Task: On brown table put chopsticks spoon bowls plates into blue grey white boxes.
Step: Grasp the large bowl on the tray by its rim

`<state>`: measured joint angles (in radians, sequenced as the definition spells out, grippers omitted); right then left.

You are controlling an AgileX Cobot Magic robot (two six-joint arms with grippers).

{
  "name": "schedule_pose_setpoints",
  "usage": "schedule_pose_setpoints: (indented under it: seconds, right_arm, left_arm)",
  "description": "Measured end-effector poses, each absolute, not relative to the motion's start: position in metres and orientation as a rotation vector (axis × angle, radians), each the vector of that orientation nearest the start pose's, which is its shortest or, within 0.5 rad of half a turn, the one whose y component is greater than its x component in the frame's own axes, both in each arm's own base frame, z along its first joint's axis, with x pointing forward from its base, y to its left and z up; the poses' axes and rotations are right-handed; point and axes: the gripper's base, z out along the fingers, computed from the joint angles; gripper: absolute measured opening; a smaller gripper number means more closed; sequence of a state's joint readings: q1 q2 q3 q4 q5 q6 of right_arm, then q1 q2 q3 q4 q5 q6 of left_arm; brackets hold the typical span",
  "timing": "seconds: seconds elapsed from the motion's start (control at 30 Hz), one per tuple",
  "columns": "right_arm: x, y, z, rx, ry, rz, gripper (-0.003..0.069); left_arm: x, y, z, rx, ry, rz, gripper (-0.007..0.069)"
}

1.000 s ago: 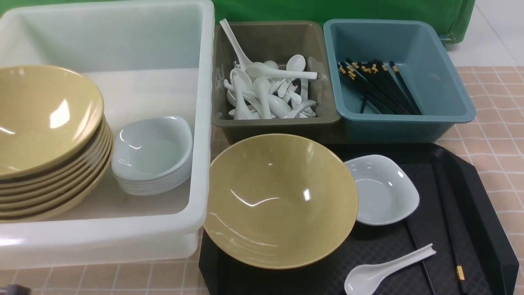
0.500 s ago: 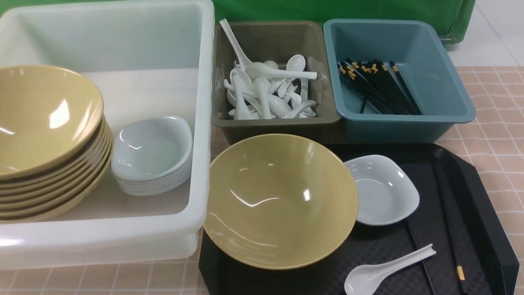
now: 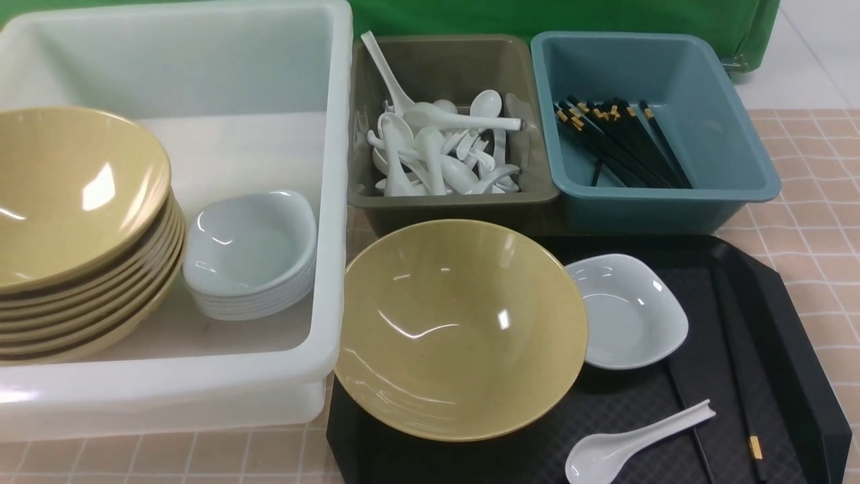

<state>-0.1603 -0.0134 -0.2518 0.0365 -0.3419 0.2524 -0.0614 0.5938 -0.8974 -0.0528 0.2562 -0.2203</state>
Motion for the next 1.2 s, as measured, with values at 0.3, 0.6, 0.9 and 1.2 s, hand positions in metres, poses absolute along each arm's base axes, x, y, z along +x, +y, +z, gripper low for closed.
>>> schedule_pose_setpoints:
  seconds: [0.3,0.6,0.9,1.2]
  right_arm:
    - [0.048,-0.005,0.300,0.184,1.769,-0.025,0.0043]
    - [0.076,0.019,0.267,-0.336,2.279,0.148,0.0035]
    - [0.089,0.019,0.256,-0.373,2.217,0.110,0.0035]
    - [0.092,0.020,0.251,-0.295,2.188,0.161,0.0036]
  left_arm:
    - [0.188,-0.085,0.406,0.362,2.159,-0.465,-0.0011]
    - [0.242,-0.198,0.349,0.882,2.406,-0.590,-0.0011]
    - [0.280,-0.262,0.265,1.102,2.542,-0.320,-0.0010]
    - [0.290,-0.288,0.204,1.024,2.697,-0.452,-0.0010]
